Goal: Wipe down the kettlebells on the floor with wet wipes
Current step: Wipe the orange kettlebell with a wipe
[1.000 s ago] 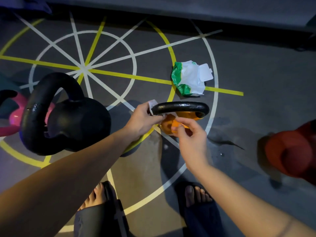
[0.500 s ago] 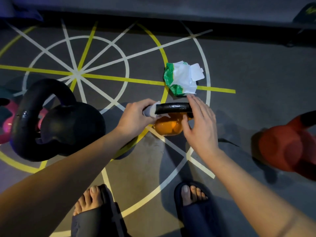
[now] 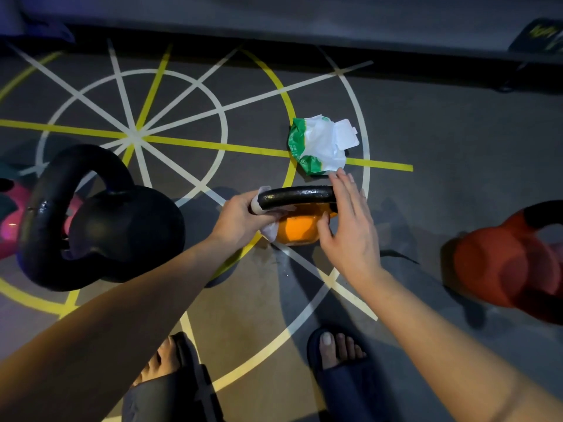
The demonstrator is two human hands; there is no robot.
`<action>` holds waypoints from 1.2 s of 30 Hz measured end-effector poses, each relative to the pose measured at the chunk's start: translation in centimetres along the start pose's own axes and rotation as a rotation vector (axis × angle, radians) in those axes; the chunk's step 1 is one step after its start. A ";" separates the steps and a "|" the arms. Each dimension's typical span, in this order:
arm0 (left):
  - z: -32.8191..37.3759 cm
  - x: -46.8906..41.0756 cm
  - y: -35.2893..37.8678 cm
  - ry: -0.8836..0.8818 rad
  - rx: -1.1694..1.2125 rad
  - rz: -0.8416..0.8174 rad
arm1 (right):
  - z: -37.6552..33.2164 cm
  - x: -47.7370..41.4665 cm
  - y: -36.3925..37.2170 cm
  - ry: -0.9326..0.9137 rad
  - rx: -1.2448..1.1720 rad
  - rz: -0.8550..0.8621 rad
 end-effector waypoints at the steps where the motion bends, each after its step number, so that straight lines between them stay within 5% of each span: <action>1: 0.2 0.1 0.1 -0.003 -0.025 0.015 | 0.0 0.0 0.1 -0.001 0.006 0.007; 8: 3.0 1.4 -0.3 0.161 -0.397 0.219 | 0.2 0.5 0.4 -0.049 0.050 0.063; 15: 6.3 1.3 0.9 0.364 -0.763 0.173 | 0.1 0.3 0.4 -0.053 0.080 0.039; 27: 3.4 0.7 0.2 0.249 -0.533 -0.002 | 0.6 0.3 -0.1 -0.082 0.089 -0.023; 36: 5.1 2.4 0.3 0.362 -0.577 -0.245 | 1.1 0.3 -0.3 -0.125 0.102 -0.058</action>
Point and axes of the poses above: each hand's wrist, its own x-axis away from the middle knuckle, its own y-axis out of the palm, z = x × y, the point moved 2 cm from there along -x, towards the middle knuckle, and after that the axes turned 1 degree about z, right-handed, at the moved point
